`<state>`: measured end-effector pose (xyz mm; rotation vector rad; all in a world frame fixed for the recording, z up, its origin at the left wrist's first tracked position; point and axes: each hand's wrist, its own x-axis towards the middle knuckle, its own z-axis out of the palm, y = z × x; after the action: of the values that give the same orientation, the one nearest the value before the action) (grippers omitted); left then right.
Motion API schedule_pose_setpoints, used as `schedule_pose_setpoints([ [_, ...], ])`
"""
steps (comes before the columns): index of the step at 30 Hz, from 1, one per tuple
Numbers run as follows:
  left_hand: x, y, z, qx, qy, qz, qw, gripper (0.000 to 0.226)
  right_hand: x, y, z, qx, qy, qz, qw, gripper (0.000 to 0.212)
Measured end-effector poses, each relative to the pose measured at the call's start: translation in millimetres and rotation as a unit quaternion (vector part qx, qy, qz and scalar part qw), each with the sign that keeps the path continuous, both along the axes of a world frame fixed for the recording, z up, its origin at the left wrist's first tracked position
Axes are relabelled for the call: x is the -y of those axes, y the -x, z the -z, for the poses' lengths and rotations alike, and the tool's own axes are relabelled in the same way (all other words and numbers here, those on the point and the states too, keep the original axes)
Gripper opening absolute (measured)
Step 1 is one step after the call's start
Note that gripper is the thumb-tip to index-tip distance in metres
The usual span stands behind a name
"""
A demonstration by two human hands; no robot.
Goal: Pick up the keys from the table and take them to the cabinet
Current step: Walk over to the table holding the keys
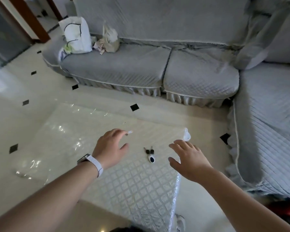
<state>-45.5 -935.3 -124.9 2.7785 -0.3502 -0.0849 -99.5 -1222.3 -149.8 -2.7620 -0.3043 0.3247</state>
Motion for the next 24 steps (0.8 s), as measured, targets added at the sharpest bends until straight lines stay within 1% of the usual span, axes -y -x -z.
schedule_pose_setpoints([
  [2, -11.8, -1.8, 3.6, 0.003, -0.006, -0.017, 1.000, 0.038, -11.8, -12.4, 4.3, -0.009, 0.001, -0.020, 1.000, 0.053],
  [5, -31.6, -11.7, 19.1, -0.015, -0.013, -0.029, 0.999, 0.043, -33.0, -29.8, 13.1, -0.024, 0.007, -0.043, 0.999, 0.053],
  [9, -55.7, -39.3, 58.2, -0.041, 0.001, -0.038, 0.998, 0.045, -61.1, -58.4, 36.0, -0.049, 0.036, -0.057, 0.997, 0.054],
  [11, -68.5, -61.2, 90.3, -0.056, 0.019, -0.055, 0.997, 0.045, -74.6, -78.0, 60.2, -0.059, 0.041, -0.046, 0.996, 0.053],
  [14, -86.8, -92.9, 152.8, -0.085, 0.020, -0.077, 0.993, 0.051, -93.5, -105.0, 107.2, -0.095, 0.042, -0.033, 0.994, 0.050],
  [18, -100.1, -121.0, 227.4, -0.140, 0.019, -0.134, 0.981, 0.051, -108.9, -131.9, 168.7, -0.130, 0.015, -0.004, 0.991, 0.048],
  [21, -96.4, -132.0, 277.6, -0.164, 0.027, -0.148, 0.975, 0.052, -111.5, -149.5, 215.4, -0.132, 0.029, -0.017, 0.991, 0.048],
  [24, -83.4, -136.1, 325.0, -0.203, 0.039, -0.165, 0.964, 0.054, -107.5, -166.1, 266.5, -0.139, 0.042, -0.007, 0.989, 0.047],
])
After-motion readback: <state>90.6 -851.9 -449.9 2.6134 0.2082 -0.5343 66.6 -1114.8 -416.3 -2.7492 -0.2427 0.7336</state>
